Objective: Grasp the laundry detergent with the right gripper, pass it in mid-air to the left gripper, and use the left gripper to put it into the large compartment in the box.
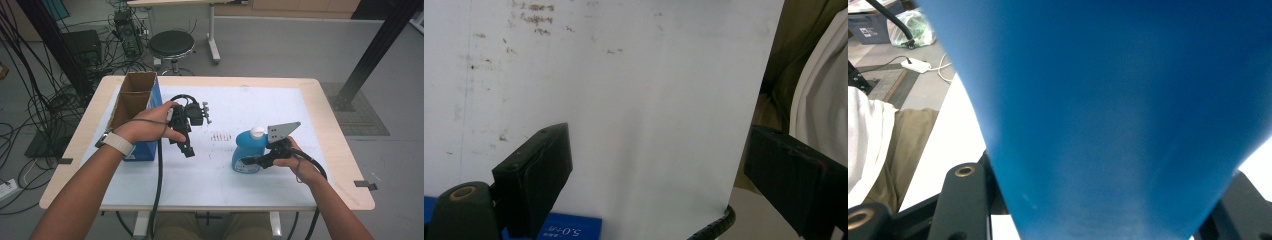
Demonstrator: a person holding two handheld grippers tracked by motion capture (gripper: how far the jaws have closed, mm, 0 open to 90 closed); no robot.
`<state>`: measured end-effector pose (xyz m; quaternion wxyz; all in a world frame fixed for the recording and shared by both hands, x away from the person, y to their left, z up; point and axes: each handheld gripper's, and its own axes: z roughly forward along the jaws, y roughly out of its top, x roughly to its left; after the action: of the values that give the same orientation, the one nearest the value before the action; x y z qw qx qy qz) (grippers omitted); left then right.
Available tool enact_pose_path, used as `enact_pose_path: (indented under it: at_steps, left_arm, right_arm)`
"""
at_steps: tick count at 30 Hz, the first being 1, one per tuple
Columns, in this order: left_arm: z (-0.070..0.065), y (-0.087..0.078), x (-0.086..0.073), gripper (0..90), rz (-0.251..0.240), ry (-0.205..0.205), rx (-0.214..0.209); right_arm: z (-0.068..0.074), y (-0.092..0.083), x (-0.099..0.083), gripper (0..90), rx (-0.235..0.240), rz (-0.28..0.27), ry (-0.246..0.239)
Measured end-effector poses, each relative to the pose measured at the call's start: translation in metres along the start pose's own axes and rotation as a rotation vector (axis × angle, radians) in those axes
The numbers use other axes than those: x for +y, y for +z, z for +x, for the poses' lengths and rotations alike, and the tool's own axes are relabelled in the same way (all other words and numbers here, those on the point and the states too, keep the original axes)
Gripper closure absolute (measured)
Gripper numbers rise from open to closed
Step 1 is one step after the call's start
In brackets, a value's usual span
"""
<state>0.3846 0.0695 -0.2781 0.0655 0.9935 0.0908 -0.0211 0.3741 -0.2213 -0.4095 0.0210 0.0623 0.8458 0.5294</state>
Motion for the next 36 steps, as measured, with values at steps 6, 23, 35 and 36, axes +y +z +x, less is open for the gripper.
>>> enact_pose_path:
  at_steps: [6,23,35,36]
  left_arm:
    - [0.0,0.0,0.0001,12.5,0.0,0.001,-0.001]
    - [0.0005,-0.0003,-0.0005,12.5,-0.003,-0.003,0.0]
    - [0.0008,-0.0017,-0.0022,12.6,-0.002,-0.006,0.002]
    - [0.0009,-0.0017,-0.0025,12.6,-0.004,-0.007,0.002]
  right_arm:
    - [-0.0005,0.0001,-0.0015,41.8,0.004,-0.013,0.009]
    - [-0.0016,0.0,-0.0004,43.3,0.009,0.0,0.009]
    - [-0.0015,0.0,-0.0007,42.8,0.006,-0.002,0.019]
    - [-0.0014,0.0,-0.0006,42.8,0.007,-0.001,0.018]
